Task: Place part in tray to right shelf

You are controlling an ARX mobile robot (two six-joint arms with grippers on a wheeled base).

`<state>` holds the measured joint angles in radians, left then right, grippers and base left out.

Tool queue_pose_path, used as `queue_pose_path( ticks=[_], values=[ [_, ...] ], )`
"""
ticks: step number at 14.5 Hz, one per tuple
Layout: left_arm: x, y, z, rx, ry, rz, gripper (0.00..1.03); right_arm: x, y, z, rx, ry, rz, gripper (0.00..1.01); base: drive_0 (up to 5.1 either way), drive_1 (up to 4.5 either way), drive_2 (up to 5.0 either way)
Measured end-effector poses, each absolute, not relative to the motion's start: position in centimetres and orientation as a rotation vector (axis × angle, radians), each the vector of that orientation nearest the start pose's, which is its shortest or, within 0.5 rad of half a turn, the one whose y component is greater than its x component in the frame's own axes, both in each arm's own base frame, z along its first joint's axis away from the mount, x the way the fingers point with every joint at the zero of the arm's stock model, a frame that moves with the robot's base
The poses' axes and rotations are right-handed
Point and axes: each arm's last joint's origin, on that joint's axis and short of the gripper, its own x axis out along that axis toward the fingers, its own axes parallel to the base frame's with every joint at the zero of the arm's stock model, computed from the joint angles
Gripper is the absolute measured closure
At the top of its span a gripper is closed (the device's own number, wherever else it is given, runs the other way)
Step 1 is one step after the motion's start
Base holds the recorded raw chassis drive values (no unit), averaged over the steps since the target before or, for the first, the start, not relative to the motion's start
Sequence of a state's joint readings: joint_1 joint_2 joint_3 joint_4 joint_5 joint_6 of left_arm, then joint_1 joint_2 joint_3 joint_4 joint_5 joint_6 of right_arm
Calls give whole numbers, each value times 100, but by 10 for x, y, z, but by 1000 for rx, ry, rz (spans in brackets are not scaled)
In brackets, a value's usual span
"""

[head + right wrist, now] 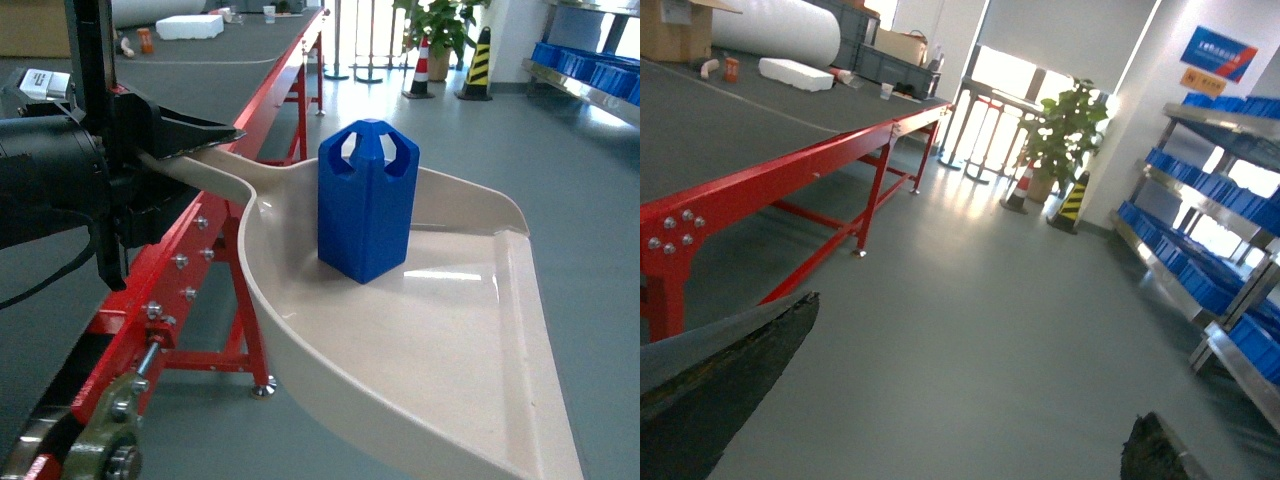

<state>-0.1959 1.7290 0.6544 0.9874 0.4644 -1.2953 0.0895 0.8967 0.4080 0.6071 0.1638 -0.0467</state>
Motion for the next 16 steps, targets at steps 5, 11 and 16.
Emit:
queue_pose_path(
  ticks=[5,11,16],
  values=[
    [316,-76,169,-1256,502,-505,89,195,13,259,-32,-113,-77,3,493,-239,-239],
    [316,-76,169,-1256,499,-505,89,195,13,259,-32,-115,-75,3,490,-242,-242],
    [316,-76,169,-1255,499,-504,90,195,13,259,-32,-114,-75,3,394,-182,-182]
  ],
)
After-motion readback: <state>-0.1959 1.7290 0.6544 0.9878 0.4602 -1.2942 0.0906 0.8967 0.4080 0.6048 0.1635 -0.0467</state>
